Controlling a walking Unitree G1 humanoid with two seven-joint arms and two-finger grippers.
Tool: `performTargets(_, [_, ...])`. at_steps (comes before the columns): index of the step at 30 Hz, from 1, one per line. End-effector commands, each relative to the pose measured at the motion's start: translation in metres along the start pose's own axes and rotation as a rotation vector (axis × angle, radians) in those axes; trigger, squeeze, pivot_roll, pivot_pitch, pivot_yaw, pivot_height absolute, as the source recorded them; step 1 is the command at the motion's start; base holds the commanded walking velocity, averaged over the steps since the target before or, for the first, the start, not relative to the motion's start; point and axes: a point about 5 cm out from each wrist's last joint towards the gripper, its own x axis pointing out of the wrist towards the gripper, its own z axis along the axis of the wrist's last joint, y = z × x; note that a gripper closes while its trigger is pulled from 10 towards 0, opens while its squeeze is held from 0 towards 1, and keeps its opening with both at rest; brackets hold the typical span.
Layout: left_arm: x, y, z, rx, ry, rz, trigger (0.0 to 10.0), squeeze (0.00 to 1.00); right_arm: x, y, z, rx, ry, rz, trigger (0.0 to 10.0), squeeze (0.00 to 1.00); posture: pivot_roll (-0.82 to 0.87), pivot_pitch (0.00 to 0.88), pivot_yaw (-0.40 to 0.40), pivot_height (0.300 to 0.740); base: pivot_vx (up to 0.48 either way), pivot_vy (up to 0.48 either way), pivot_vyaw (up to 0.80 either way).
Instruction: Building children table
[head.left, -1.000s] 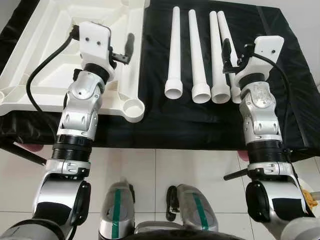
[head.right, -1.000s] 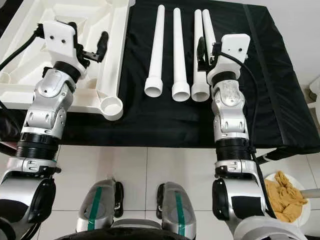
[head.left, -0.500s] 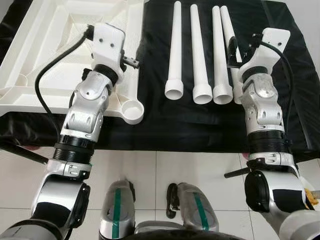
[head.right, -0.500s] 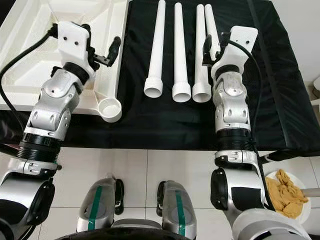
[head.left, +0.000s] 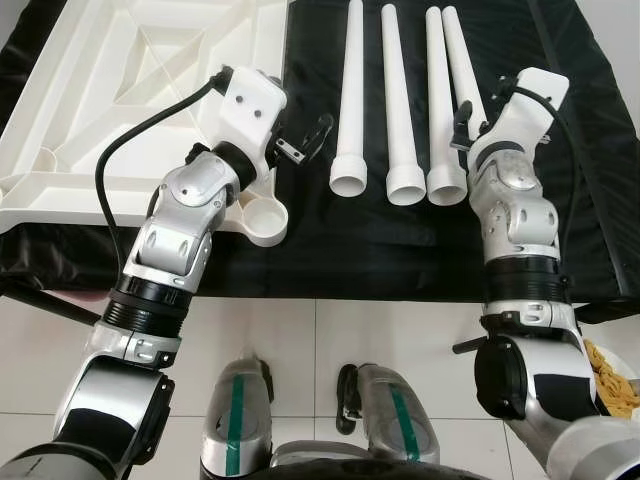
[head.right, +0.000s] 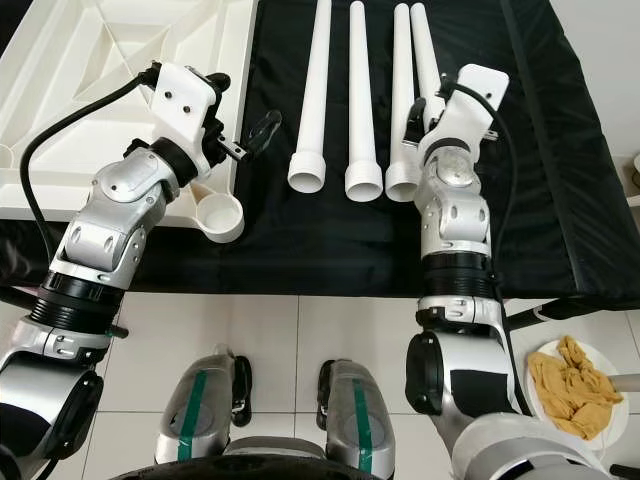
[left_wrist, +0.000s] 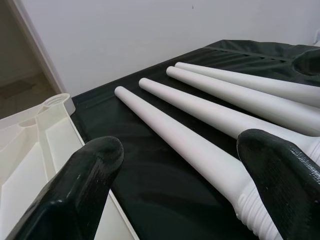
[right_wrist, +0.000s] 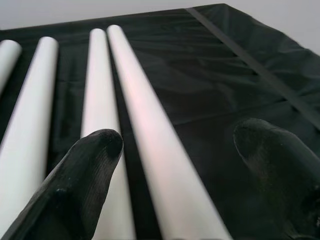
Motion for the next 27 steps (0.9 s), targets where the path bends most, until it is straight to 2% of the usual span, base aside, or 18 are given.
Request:
performTargets(1, [0.000, -0.004, 0.003, 0.001, -0.003, -0.019, 10.0, 0.00, 0.004, -0.008, -0.004, 0.021, 0.065, -0.036, 10.0, 0.00, 0.04, 0.018, -0.003, 0.740, 0.000, 0.000, 0.00])
performTargets(7, [0.000, -0.005, 0.006, 0.002, -0.001, -0.036, 10.0, 0.00, 0.007, -0.015, -0.010, 0.041, 0.176, -0.040, 10.0, 0.00, 0.04, 0.011, -0.005, 0.740, 0.000, 0.000, 0.00])
performTargets(10, [0.001, -0.005, 0.006, 0.007, 0.001, -0.034, 10.0, 0.00, 0.007, -0.015, -0.015, 0.020, 0.230, -0.020, 10.0, 0.00, 0.04, 0.007, -0.006, 0.740, 0.000, 0.000, 0.00])
performTargets(12, [0.001, -0.004, 0.007, 0.007, 0.002, -0.030, 10.0, 0.00, 0.006, -0.013, -0.023, -0.020, 0.305, 0.021, 10.0, 0.00, 0.04, 0.004, -0.010, 0.740, 0.000, 0.000, 0.00])
performTargets(15, [0.002, -0.003, 0.008, 0.005, 0.001, -0.024, 10.0, 0.00, 0.006, -0.013, -0.029, -0.056, 0.346, 0.059, 10.0, 0.00, 0.04, 0.003, -0.011, 0.740, 0.000, 0.000, 0.00])
performTargets(20, [0.002, -0.004, 0.009, 0.002, -0.001, -0.017, 10.0, 0.00, 0.008, -0.014, -0.034, -0.057, 0.422, 0.114, 10.0, 0.00, 0.03, 0.006, -0.013, 0.740, 0.000, 0.000, 0.00])
performTargets(27, [0.001, -0.006, 0.009, 0.002, 0.001, -0.011, 10.0, 0.00, 0.009, -0.017, -0.042, -0.040, 0.512, 0.132, 10.0, 0.00, 0.03, 0.005, -0.015, 0.740, 0.000, 0.000, 0.00])
